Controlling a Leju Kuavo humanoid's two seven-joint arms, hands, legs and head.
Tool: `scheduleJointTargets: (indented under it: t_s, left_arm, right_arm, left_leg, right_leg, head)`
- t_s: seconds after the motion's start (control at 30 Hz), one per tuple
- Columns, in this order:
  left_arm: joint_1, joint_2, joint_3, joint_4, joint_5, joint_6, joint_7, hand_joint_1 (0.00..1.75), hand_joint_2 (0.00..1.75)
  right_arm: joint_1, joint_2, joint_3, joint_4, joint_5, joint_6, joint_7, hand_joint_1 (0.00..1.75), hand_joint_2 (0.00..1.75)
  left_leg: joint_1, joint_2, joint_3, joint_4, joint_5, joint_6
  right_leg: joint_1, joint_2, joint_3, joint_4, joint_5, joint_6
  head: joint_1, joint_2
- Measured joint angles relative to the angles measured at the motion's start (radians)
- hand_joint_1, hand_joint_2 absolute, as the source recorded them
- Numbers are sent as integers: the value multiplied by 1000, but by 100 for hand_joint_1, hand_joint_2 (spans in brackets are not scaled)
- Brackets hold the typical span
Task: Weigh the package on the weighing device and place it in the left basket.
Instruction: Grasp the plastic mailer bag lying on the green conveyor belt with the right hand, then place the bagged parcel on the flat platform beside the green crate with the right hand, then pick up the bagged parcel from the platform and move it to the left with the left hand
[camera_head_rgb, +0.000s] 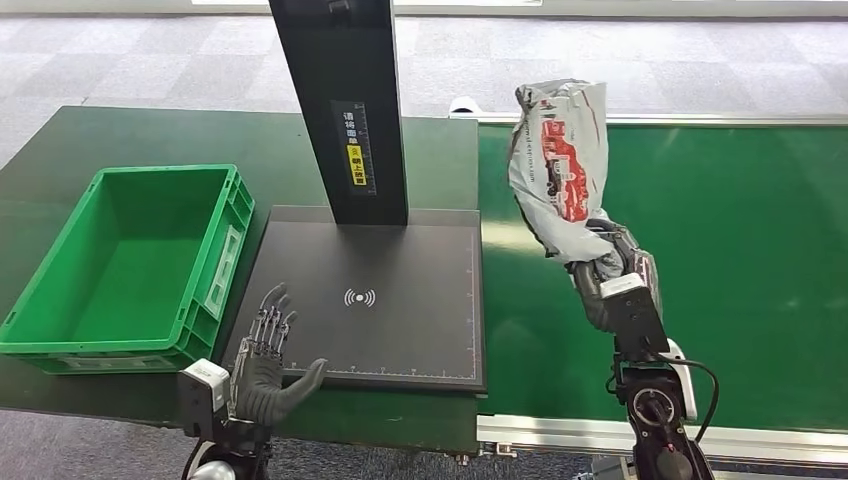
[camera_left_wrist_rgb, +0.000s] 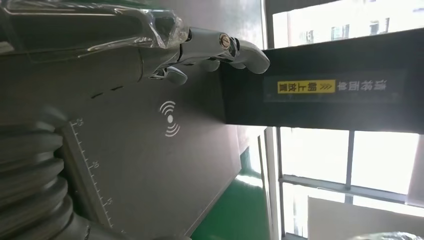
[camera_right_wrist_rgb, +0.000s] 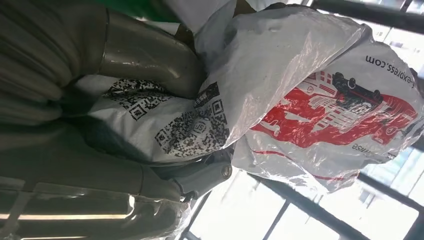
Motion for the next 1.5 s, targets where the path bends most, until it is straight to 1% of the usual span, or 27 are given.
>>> scheduleJointTargets:
  t_s: [0.13,0.23,0.43,0.63,0.77,0.83,0.93,1.07,1.17,1.27,1.33,1.4,1.5]
  left_arm:
    - [-8,-16,27,-14,-18,-18,8,0,175]
    - [-15,-27,38,-22,-26,-29,15,0,175]
    - [-20,-40,49,-28,-36,-35,29,0,175]
    - [-24,-48,51,-28,-44,-36,37,0,175]
    - [-29,-53,54,-28,-47,-36,41,0,175]
    - [-32,-54,57,-28,-50,-36,43,0,175]
    - [-34,-55,67,-28,-54,-38,48,0,175]
    - [-34,-55,77,-28,-57,-42,52,0,175]
    - [-33,-55,84,-31,-64,-47,55,0,175]
    - [-30,-56,93,-42,-71,-48,58,0,175]
    - [-25,-56,98,-49,-74,-47,60,0,175]
    - [-18,-56,103,-54,-75,-47,61,0,175]
    - [-3,-56,109,-65,-75,-45,61,0,175]
  right_arm:
    - [-4,18,83,4,-37,63,21,175,175]
    - [-9,42,146,29,-45,89,36,175,175]
    - [-21,92,245,117,-76,147,56,175,175]
    - [-30,131,327,202,-72,197,72,175,175]
    - [-39,147,371,254,-60,209,82,0,175]
    - [-50,151,389,281,-42,207,99,0,175]
    - [-60,155,408,315,-10,177,127,0,175]
    - [-64,156,405,324,14,137,142,0,175]
    - [-61,150,390,309,66,99,164,0,175]
    - [-48,137,364,256,133,63,187,0,175]
    - [-32,126,341,200,147,53,191,0,175]
    - [-8,115,311,135,117,55,181,0,175]
    - [41,99,248,21,17,76,155,0,175]
  left_leg:
    - [0,0,0,0,0,0]
    - [0,0,0,0,0,0]
    - [0,-1,-1,0,0,0]
    - [0,-1,-1,0,0,0]
    - [0,-1,-1,0,0,0]
    - [0,-1,-1,0,0,0]
    - [0,-1,0,0,0,0]
    - [0,-1,0,0,0,0]
    - [0,-1,0,0,0,0]
    - [0,-1,0,0,0,0]
    - [0,-1,0,0,0,0]
    - [0,-1,0,0,0,0]
    - [0,-1,-1,0,0,0]
  right_leg:
    - [0,0,0,0,0,0]
    - [0,0,0,0,0,0]
    - [0,0,0,0,0,0]
    - [0,0,0,0,0,0]
    - [0,0,0,0,0,0]
    - [0,0,0,0,0,0]
    - [0,-1,0,0,0,0]
    - [0,-1,0,0,0,0]
    - [0,-1,0,0,0,0]
    - [0,-1,0,0,0,0]
    - [0,-1,-1,0,0,0]
    - [0,-1,-1,0,0,0]
    - [0,-2,-1,0,0,0]
  head:
    - [0,0]
    - [0,0]
    - [0,0]
    - [0,0]
    - [0,0]
    - [0,0]
    - [0,0]
    - [0,0]
    - [0,0]
    - [0,0]
    - [0,0]
    - [0,0]
    - [0,0]
